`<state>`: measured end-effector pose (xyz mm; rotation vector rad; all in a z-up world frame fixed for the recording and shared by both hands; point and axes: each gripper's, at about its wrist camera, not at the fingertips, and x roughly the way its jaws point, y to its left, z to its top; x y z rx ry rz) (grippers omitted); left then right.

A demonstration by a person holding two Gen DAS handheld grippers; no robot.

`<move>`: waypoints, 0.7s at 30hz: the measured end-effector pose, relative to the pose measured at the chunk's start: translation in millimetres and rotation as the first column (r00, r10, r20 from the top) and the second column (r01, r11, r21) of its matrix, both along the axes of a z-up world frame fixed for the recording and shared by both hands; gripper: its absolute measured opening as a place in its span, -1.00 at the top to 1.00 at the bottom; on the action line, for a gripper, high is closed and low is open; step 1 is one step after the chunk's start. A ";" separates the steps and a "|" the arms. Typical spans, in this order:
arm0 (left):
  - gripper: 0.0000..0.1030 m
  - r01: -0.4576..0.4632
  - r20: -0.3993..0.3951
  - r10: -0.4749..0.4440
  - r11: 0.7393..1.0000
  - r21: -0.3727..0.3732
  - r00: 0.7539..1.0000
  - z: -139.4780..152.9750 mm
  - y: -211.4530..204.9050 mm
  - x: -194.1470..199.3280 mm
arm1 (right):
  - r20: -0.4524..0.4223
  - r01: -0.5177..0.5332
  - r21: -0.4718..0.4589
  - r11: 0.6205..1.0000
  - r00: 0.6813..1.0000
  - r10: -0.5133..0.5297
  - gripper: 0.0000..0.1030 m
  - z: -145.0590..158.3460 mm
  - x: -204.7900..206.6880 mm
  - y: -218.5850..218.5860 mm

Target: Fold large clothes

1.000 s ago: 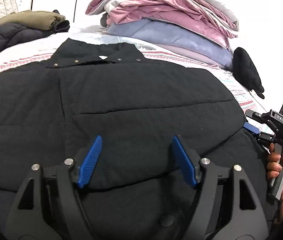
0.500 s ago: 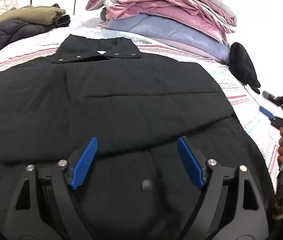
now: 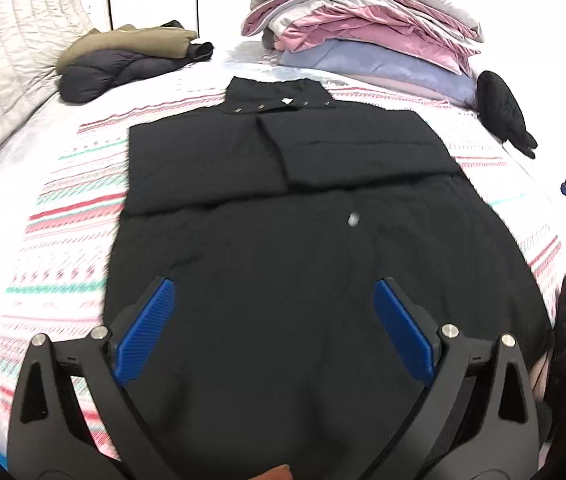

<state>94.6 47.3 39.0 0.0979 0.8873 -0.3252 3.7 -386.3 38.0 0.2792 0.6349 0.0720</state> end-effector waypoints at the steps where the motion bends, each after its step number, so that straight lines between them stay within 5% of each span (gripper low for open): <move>1: -0.93 -0.006 -0.008 0.006 1.000 0.008 1.000 -0.1 9.1 -7.6 | -0.019 -0.020 0.010 1.000 1.000 0.020 -0.65 -3.6 -10.1 2.5; 11: -0.93 -0.090 -0.082 0.090 0.996 0.006 0.993 -19.1 81.2 -52.9 | -0.125 -0.026 0.023 0.999 0.992 0.028 -0.65 -33.8 -72.1 -8.0; 17: -0.93 -0.145 -0.223 0.126 0.987 -0.070 0.966 -63.6 123.5 -56.6 | -0.230 -0.008 -0.014 1.000 0.973 0.005 -0.65 -63.9 -89.2 -24.2; 21: -0.93 -0.193 -0.345 0.148 0.976 -0.100 0.927 -97.8 139.7 -59.8 | -0.272 -0.015 0.037 0.999 0.962 0.024 -0.65 -85.8 -98.5 -34.8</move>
